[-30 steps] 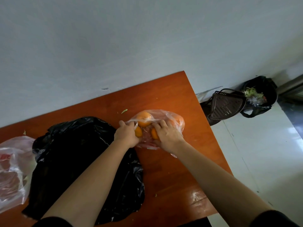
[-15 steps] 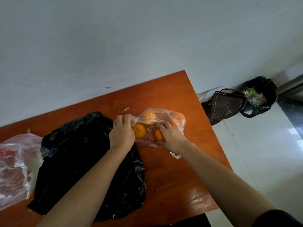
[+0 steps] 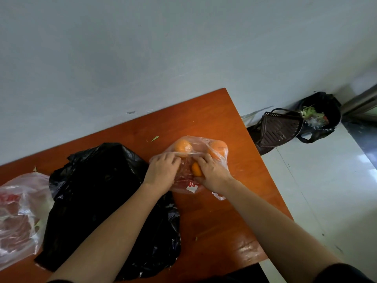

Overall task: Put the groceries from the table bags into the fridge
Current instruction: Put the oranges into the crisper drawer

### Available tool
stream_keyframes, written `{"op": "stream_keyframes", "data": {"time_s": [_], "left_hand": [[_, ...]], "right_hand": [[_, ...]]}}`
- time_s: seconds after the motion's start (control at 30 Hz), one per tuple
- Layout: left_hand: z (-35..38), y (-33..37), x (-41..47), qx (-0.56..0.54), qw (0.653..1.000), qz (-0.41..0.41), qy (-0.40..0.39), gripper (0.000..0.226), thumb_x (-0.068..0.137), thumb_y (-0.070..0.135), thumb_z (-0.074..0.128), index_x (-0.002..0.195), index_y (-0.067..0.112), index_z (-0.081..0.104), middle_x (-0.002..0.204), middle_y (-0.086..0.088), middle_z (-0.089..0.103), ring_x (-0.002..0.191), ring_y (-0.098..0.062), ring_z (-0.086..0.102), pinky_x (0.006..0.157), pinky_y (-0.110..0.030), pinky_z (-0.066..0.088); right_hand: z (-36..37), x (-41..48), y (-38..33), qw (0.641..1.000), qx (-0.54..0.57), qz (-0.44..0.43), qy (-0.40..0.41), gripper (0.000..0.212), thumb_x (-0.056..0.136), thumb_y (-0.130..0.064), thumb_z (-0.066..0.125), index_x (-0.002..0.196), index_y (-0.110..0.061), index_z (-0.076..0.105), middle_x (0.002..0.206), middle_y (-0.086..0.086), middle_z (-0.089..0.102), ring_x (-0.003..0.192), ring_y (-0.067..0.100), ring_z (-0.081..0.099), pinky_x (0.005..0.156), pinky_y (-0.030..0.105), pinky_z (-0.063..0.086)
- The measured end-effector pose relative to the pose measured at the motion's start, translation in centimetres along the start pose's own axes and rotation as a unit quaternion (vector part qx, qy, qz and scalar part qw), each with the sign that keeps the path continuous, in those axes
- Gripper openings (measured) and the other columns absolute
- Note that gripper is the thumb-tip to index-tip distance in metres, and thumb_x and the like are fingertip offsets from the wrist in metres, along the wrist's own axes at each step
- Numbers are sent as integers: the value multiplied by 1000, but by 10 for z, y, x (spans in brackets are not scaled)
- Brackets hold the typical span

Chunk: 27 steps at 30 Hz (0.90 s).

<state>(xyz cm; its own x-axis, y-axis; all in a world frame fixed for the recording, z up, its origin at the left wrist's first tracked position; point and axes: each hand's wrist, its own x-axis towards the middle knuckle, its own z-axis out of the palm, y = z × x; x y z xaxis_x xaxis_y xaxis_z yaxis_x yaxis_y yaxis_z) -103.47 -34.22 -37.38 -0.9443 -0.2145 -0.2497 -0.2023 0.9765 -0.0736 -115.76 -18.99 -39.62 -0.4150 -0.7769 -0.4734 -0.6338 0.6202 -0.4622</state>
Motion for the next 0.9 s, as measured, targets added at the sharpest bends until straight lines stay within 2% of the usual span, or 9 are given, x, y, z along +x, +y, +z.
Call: {"op": "stream_keyframes", "data": {"time_s": [0.13, 0.23, 0.3, 0.43, 0.6, 0.67, 0.77, 0.83, 0.9], "left_hand": [[1, -10, 7, -93, 989, -100, -51, 55, 93, 37, 49, 144, 20, 38, 144, -9, 48, 133, -29, 43, 112, -44, 35], [6, -11, 15, -151, 971, -131, -130, 75, 86, 49, 62, 146, 17, 31, 150, -10, 40, 137, -30, 39, 111, -43, 37], [11, -8, 21, -155, 965, -149, -151, 85, 80, 48, 71, 145, 14, 28, 148, -12, 38, 136, -31, 38, 107, -42, 39], [22, 3, 27, -132, 965, -190, -127, 85, 76, 51, 75, 135, 11, 30, 137, -16, 44, 125, -33, 44, 98, -43, 42], [19, 6, 28, -146, 958, -214, -120, 95, 68, 60, 78, 134, 12, 30, 130, -14, 48, 116, -33, 51, 91, -43, 45], [11, 3, 21, -203, 949, -207, -119, 91, 66, 57, 80, 132, 17, 31, 128, -9, 51, 112, -31, 55, 84, -39, 47], [-3, -4, 3, -328, 922, -182, -99, 73, 72, 49, 78, 125, 33, 30, 120, 4, 50, 98, -24, 56, 76, -34, 43], [-12, -9, -7, -354, 916, -166, -88, 67, 76, 48, 73, 128, 41, 32, 120, 5, 48, 99, -22, 55, 80, -36, 45], [-18, -16, -13, -369, 910, -167, -89, 69, 77, 46, 75, 134, 41, 37, 120, 2, 44, 105, -23, 54, 84, -35, 44]], "right_hand": [[1, 2, -1, 999, -23, -20, -10, 78, 90, -35, 69, 153, -21, 27, 148, 6, 32, 132, 34, 42, 102, 48, 46], [3, 5, -2, 999, -35, -24, -14, 78, 90, -36, 68, 154, -22, 25, 148, 6, 32, 136, 33, 37, 103, 49, 45], [4, 6, -2, 998, -45, -29, -16, 78, 91, -36, 67, 154, -24, 23, 149, 6, 30, 138, 32, 32, 105, 49, 42], [9, 7, 1, 997, -57, -42, -23, 84, 89, -32, 70, 156, -24, 21, 151, 7, 29, 141, 32, 27, 110, 48, 35], [18, 9, 5, 997, -58, -40, -28, 92, 83, -17, 75, 155, -27, 19, 152, 7, 27, 144, 32, 26, 113, 45, 33], [16, 9, 6, 998, -47, -34, -25, 91, 83, -20, 76, 154, -29, 20, 152, 8, 28, 144, 32, 26, 112, 47, 36], [14, 9, 7, 998, -41, -39, -20, 87, 85, -27, 74, 154, -28, 21, 149, 9, 30, 143, 34, 29, 111, 47, 37], [13, 9, 7, 999, -32, -34, -24, 88, 85, -31, 75, 154, -29, 21, 148, 9, 31, 141, 34, 32, 111, 46, 37], [11, 9, 6, 999, -15, -23, -32, 90, 83, -36, 77, 153, -30, 21, 149, 9, 32, 140, 35, 34, 112, 47, 37]]}}
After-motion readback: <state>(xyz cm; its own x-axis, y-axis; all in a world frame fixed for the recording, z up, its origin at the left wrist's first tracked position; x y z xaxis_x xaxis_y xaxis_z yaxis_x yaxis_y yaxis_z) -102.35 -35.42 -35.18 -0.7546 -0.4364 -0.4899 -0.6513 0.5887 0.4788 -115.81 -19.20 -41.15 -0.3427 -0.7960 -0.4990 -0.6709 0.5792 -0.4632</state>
